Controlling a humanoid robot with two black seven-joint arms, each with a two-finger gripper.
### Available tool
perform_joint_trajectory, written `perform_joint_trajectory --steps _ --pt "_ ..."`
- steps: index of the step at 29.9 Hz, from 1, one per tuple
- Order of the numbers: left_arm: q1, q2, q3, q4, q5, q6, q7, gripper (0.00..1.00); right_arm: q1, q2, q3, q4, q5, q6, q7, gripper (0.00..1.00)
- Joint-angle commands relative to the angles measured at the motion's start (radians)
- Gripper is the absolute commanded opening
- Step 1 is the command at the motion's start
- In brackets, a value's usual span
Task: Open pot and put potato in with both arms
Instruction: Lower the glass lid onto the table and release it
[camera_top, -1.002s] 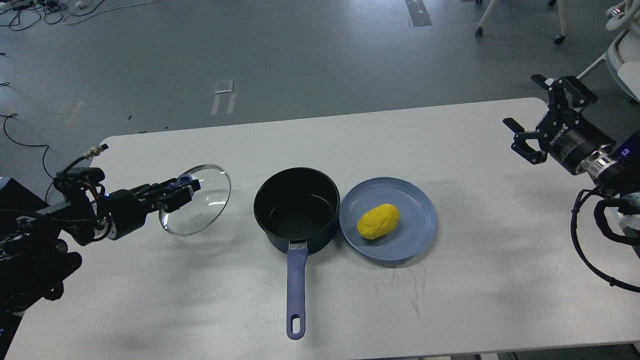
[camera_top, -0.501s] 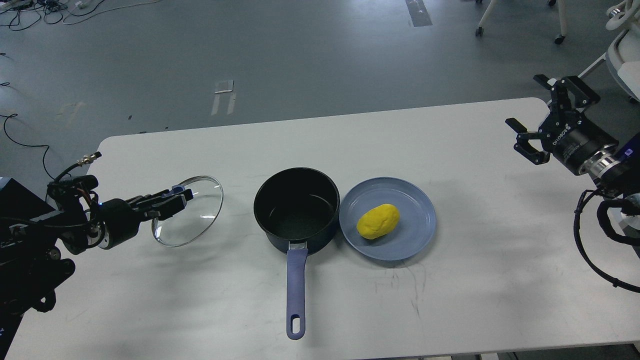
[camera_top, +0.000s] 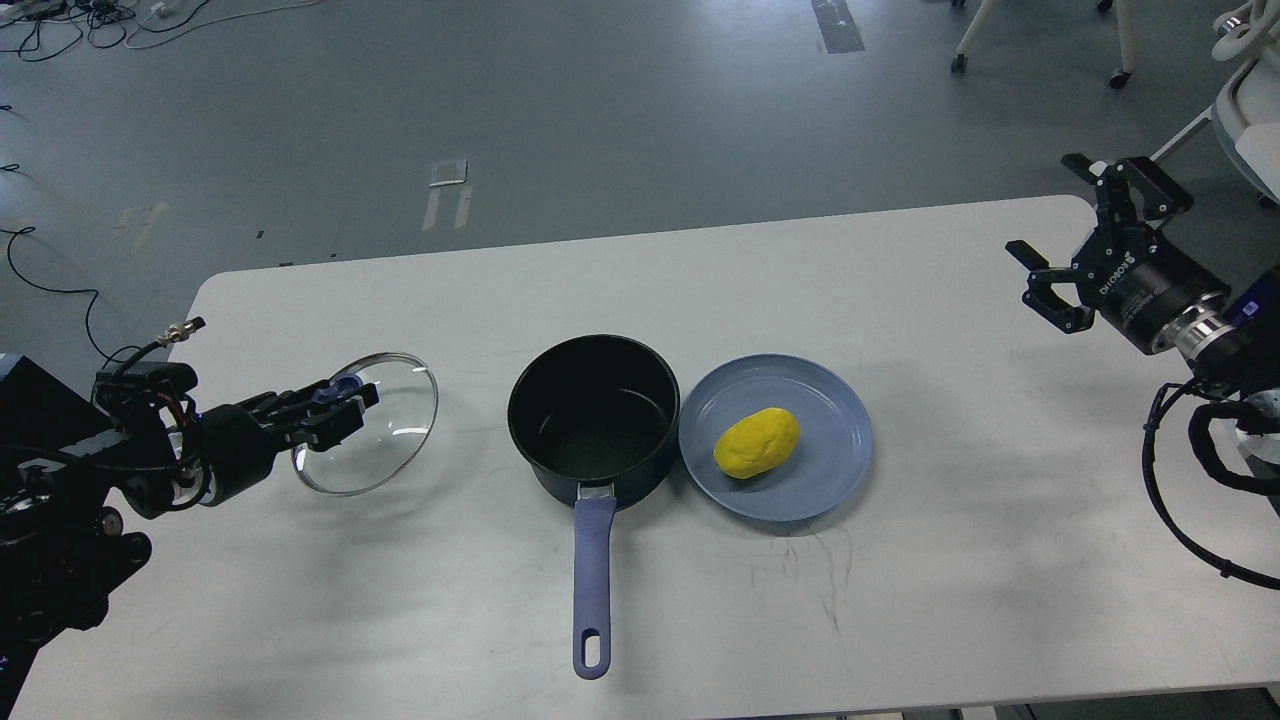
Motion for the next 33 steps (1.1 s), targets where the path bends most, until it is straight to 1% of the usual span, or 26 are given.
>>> perform_joint_trajectory --steps 1,5,10,11,12,14,16,17,19,23,24,26,27,28,29,30,31,33 --pt "0.009 -0.005 0.0 0.008 0.015 0.017 0.0 0.98 0.001 0.001 -0.012 -0.001 0.0 0.0 0.0 1.0" --pt "0.011 -0.016 0.0 0.02 0.045 0.022 0.0 0.97 0.001 0.001 -0.012 -0.001 0.0 0.0 0.0 1.0" --pt "0.011 -0.016 0.0 0.022 0.082 0.022 0.0 0.91 0.001 -0.001 -0.013 -0.001 0.0 0.0 0.0 1.0" --pt "0.011 -0.016 0.0 0.022 0.082 0.022 0.0 0.85 0.001 0.001 -0.013 -0.001 0.0 0.0 0.0 1.0" --pt "0.011 -0.016 0.001 0.022 0.082 0.022 0.0 0.82 0.001 0.001 -0.013 -0.001 0.0 0.0 0.0 1.0" --pt "0.024 -0.018 0.0 0.022 0.082 0.02 0.0 0.67 0.001 0.002 -0.013 -0.001 0.0 0.0 0.0 1.0" --pt "0.027 -0.018 0.001 0.022 0.082 0.02 0.0 0.64 0.0 0.004 -0.013 -0.001 0.0 0.0 0.0 1.0" --pt "0.031 -0.018 0.001 0.022 0.084 0.02 0.0 0.61 0.001 0.004 -0.015 -0.001 0.0 0.0 0.0 1.0" --pt "0.032 -0.018 0.001 0.023 0.084 0.02 0.0 0.59 -0.001 0.004 -0.015 -0.001 0.0 0.0 0.0 1.0" --pt "0.032 -0.018 0.001 0.023 0.085 0.019 0.0 0.41 0.0 0.004 -0.015 -0.004 0.0 0.0 0.0 1.0" --pt "0.032 -0.018 0.001 0.023 0.085 0.019 0.0 0.39 0.001 0.004 -0.015 -0.004 0.0 0.0 0.0 1.0" --pt "0.031 -0.019 0.0 0.023 0.084 0.019 0.0 0.3 -0.001 0.004 -0.016 -0.004 0.0 0.0 0.0 1.0" --pt "0.031 -0.019 0.0 0.023 0.084 0.019 0.0 0.31 -0.001 0.004 -0.016 -0.004 0.0 0.0 0.0 1.0" --pt "0.031 -0.019 0.0 0.023 0.084 0.019 0.0 0.34 -0.001 0.005 -0.016 -0.004 0.0 0.0 0.0 1.0" --pt "0.031 -0.019 0.0 0.023 0.084 0.019 0.0 0.34 -0.001 0.005 -0.016 -0.004 0.0 0.0 0.0 1.0" --pt "0.031 -0.021 0.0 0.023 0.084 0.019 0.0 0.4 -0.001 0.005 -0.016 -0.004 0.0 0.0 0.0 1.0" --pt "0.029 -0.027 0.0 0.023 0.084 0.019 0.0 0.5 -0.001 0.005 -0.016 -0.004 0.0 0.0 0.0 1.0" --pt "0.031 -0.028 0.0 0.023 0.084 0.019 0.0 0.65 -0.001 0.005 -0.016 -0.004 0.0 0.0 0.0 1.0"
